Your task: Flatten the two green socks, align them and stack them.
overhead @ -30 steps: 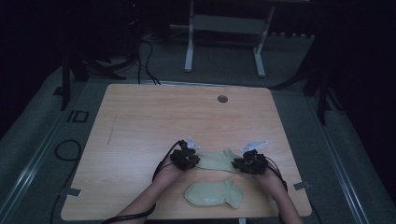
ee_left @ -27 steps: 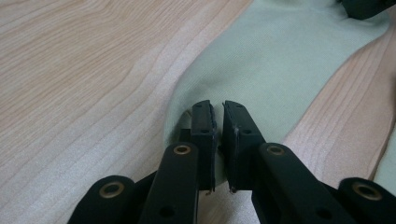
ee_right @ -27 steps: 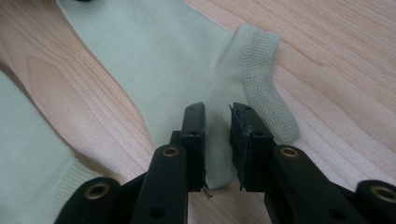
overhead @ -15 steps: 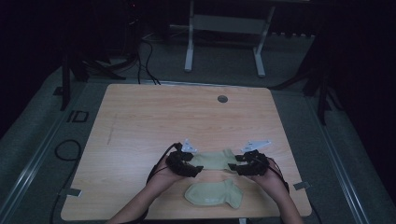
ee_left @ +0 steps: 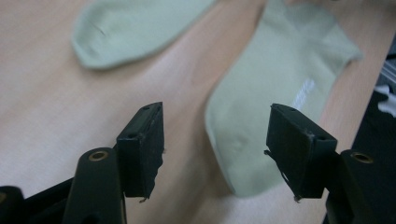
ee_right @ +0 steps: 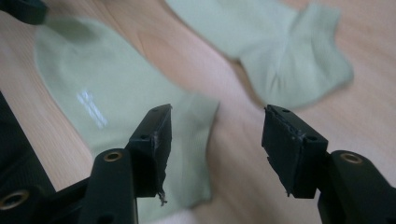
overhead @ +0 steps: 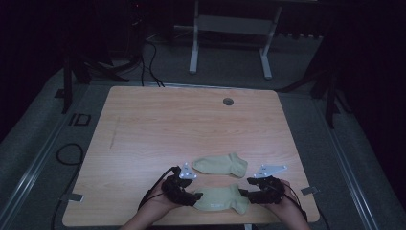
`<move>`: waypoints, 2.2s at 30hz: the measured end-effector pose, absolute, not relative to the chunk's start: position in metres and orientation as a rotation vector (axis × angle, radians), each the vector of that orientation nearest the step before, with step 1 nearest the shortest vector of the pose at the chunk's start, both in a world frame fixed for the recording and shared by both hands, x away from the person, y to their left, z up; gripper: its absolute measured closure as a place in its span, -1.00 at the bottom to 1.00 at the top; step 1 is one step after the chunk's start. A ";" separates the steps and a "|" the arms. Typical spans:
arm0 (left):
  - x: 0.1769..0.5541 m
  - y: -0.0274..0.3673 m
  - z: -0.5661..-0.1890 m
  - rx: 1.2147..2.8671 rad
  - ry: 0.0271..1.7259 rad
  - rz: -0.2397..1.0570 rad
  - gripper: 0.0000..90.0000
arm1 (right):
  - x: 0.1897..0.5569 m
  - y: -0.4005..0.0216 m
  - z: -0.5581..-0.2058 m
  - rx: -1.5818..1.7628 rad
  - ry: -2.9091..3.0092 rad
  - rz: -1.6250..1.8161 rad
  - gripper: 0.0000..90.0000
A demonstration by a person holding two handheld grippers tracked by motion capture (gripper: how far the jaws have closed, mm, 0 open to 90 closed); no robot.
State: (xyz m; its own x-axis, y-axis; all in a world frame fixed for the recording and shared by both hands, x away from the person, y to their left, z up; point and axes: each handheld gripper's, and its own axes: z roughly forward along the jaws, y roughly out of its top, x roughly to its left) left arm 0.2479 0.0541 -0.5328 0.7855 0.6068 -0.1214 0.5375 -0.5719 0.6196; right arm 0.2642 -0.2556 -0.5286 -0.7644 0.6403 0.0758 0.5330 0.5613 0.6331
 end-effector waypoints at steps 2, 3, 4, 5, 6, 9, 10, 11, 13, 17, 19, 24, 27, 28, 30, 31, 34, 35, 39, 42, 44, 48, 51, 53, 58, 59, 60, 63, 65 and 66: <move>0.243 0.054 -0.538 2.327 0.843 0.146 -0.11 | 0.259 -0.257 -0.534 0.998 2.648 0.957 0.01; 0.242 0.055 -0.541 2.325 0.856 0.148 -0.08 | 0.257 -0.257 -0.536 1.009 2.654 0.956 0.12; 0.241 0.056 -0.543 2.322 0.865 0.141 -0.06 | 0.255 -0.258 -0.538 1.012 2.665 0.948 0.17; 0.240 0.057 -0.545 2.322 0.875 0.140 -0.04 | 0.254 -0.259 -0.540 1.025 2.666 0.942 0.23; 0.239 0.058 -0.547 2.306 0.889 0.137 0.01 | 0.253 -0.260 -0.542 1.042 2.668 0.939 0.31; 0.237 0.058 -0.552 2.325 0.886 0.154 0.17 | 0.250 -0.260 -0.548 1.049 2.681 0.912 0.43; 0.236 0.057 -0.554 2.332 0.886 0.171 0.20 | 0.249 -0.261 -0.549 1.038 2.683 0.921 0.45; 0.235 0.057 -0.555 2.331 0.884 0.166 0.23 | 0.248 -0.261 -0.549 1.033 2.685 0.920 0.48; 0.233 0.056 -0.556 2.330 0.882 0.189 0.34 | 0.246 -0.260 -0.549 1.020 2.677 0.887 0.59; 0.231 0.055 -0.558 2.304 0.888 0.192 0.62 | 0.241 -0.258 -0.549 1.008 2.661 0.877 0.76; 0.231 0.056 -0.559 2.290 0.898 0.192 0.75 | 0.241 -0.258 -0.549 1.017 2.655 0.882 0.81; 0.231 0.055 -0.559 2.292 0.875 0.197 0.95 | 0.240 -0.257 -0.549 1.013 2.647 0.873 0.86; 0.231 0.055 -0.559 2.288 0.880 0.190 0.96 | 0.241 -0.256 -0.548 1.038 2.644 0.872 0.88; 0.231 0.056 -0.559 2.283 0.883 0.183 0.96 | 0.241 -0.257 -0.547 1.045 2.643 0.885 0.88; 0.231 0.057 -0.558 2.274 0.890 0.171 0.97 | 0.242 -0.259 -0.544 1.071 2.633 0.908 0.88; 0.231 0.058 -0.557 2.262 0.900 0.168 0.97 | 0.241 -0.259 -0.541 1.070 2.628 0.919 0.88; 0.233 0.059 -0.550 2.248 0.907 0.173 0.97 | 0.242 -0.261 -0.531 1.074 2.608 0.955 0.88; 0.234 0.060 -0.547 2.241 0.907 0.174 0.97 | 0.243 -0.262 -0.528 1.073 2.600 0.971 0.88; 0.239 0.062 -0.533 2.224 0.898 0.201 0.97 | 0.248 -0.261 -0.513 1.061 2.562 1.000 0.88; 0.246 0.063 -0.524 2.218 0.894 0.218 0.97 | 0.254 -0.260 -0.504 1.057 2.538 1.005 0.88; 0.251 0.063 -0.517 2.214 0.895 0.229 0.97 | 0.260 -0.258 -0.498 1.056 2.529 0.995 0.88; 0.264 0.062 -0.504 2.216 0.894 0.247 0.97 | 0.275 -0.258 -0.487 1.050 2.514 0.997 0.88; 0.276 0.063 -0.496 2.214 0.897 0.237 0.97 | 0.286 -0.257 -0.478 1.051 2.502 0.999 0.88; 0.284 0.063 -0.491 2.212 0.903 0.249 0.97 | 0.293 -0.255 -0.473 1.048 2.496 0.994 0.88; 0.300 0.059 -0.483 2.213 0.894 0.287 0.97 | 0.311 -0.255 -0.463 1.055 2.483 0.987 0.88; 0.303 0.058 -0.482 2.211 0.895 0.285 0.97 | 0.314 -0.256 -0.461 1.057 2.480 0.979 0.88; 0.305 0.057 -0.481 2.212 0.893 0.291 0.97 | 0.318 -0.256 -0.460 1.064 2.476 0.975 0.88; 0.312 0.055 -0.480 2.212 0.897 0.274 0.97 | 0.325 -0.257 -0.457 1.078 2.471 0.966 0.88; 0.315 0.054 -0.482 2.220 0.897 0.271 0.97 | 0.328 -0.258 -0.457 1.083 2.469 0.970 0.88; 0.318 0.055 -0.484 2.220 0.897 0.262 0.97 | 0.330 -0.258 -0.458 1.088 2.473 0.971 0.88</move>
State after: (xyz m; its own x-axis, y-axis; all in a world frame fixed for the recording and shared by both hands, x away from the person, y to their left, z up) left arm 0.3175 0.0548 -0.4840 0.7374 0.6713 -0.0742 0.5257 -0.5015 0.6871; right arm 0.3295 -0.2577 -0.4579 -0.6816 0.7314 0.0210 0.5503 0.4935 0.6735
